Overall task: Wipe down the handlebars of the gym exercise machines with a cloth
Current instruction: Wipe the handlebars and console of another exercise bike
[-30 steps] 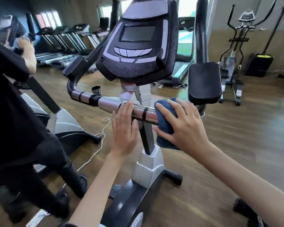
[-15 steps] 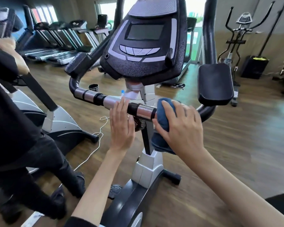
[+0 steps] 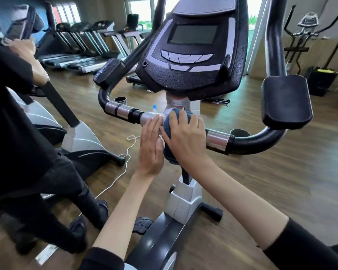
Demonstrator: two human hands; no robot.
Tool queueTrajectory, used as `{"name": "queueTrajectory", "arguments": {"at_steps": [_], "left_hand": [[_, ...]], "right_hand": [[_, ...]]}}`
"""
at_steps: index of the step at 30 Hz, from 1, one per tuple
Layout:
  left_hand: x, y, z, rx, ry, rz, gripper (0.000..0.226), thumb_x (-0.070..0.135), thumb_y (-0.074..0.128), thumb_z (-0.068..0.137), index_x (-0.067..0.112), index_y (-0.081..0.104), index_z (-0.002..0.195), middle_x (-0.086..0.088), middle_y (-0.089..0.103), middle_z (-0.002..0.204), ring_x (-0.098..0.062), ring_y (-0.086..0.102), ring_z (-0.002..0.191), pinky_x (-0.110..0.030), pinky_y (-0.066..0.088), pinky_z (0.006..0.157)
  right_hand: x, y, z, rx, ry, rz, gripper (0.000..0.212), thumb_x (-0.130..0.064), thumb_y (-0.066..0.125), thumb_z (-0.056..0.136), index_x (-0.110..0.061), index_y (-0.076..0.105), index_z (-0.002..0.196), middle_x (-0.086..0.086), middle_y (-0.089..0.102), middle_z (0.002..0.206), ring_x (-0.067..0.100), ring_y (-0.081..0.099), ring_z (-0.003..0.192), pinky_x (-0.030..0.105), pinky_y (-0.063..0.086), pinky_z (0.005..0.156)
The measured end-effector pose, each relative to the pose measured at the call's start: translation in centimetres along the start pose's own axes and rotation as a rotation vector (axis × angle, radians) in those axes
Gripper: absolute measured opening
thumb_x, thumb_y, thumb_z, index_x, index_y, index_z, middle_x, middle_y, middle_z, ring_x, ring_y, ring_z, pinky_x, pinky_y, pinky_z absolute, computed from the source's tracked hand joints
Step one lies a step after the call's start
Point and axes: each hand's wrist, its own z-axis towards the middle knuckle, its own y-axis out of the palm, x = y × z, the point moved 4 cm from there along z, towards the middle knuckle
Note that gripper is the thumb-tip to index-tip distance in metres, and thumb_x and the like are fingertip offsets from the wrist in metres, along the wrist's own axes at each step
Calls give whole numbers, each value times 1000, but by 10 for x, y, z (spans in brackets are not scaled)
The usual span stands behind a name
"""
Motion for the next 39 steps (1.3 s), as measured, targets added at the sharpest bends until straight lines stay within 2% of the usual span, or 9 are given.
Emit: {"name": "queueTrajectory", "arguments": {"at_steps": [7,13,18,21,24,28,32,36,39], "left_hand": [[2,-3,0,3,15,-12,51,19,22,96,-3,39,139,-9,35,147,-20,25,142,-41,20,118],[1,-4,2,-14,2,-20,53,21,20,95,-4,42,137,-15,40,146,-24,29,140,-44,22,117],[2,-3,-1,-23,-13,-41,54,20,21,95,-4,40,139,-13,37,148,-25,27,142,-43,21,118],[3,-5,-1,-16,-21,-54,54,21,20,96,-4,40,139,-10,36,148,-22,26,142,-38,19,118],[3,-5,-1,-8,-37,-56,54,22,19,97,-3,41,139,-11,37,148,-21,26,142,-37,19,118],[9,-2,-2,12,-71,-33,52,22,19,98,0,39,141,-10,37,149,-18,25,143,-40,18,119],[24,8,-8,38,-108,42,53,22,22,96,5,30,146,-9,29,154,-19,20,145,-42,7,120],[61,29,-22,-9,48,89,54,19,28,93,6,29,145,-8,27,153,-18,18,145,-43,5,120],[82,43,-31,-56,127,79,54,18,30,92,9,25,145,-5,23,153,-14,13,147,-46,7,120]], "right_hand": [[20,-15,-15,-4,-5,-3,46,-42,41,92,-12,63,118,8,66,109,31,63,88,36,50,79],[71,-42,-48,38,59,-30,43,-39,43,99,-7,58,124,14,63,117,36,62,100,41,49,87],[48,-28,-36,31,80,-59,44,-41,44,98,-7,59,122,16,62,116,37,60,98,43,46,87],[15,-10,-18,-28,24,-11,45,-41,49,93,-8,60,122,13,62,115,35,59,97,42,44,86],[-1,-5,-11,-38,-25,27,39,-32,59,89,-11,61,122,12,63,116,34,61,99,42,44,90],[21,-16,-27,-53,-165,74,54,-31,62,83,-9,53,131,16,57,128,38,56,112,44,44,96],[67,-37,-49,-34,-173,87,52,-29,53,87,-6,52,134,18,55,132,40,55,116,45,39,101],[122,-54,-74,-32,-200,133,54,-31,50,92,-5,46,139,19,51,137,38,45,126,49,36,107],[136,-52,-78,-32,-196,169,56,-32,50,92,-6,42,141,19,49,139,38,39,130,51,34,109]]}}
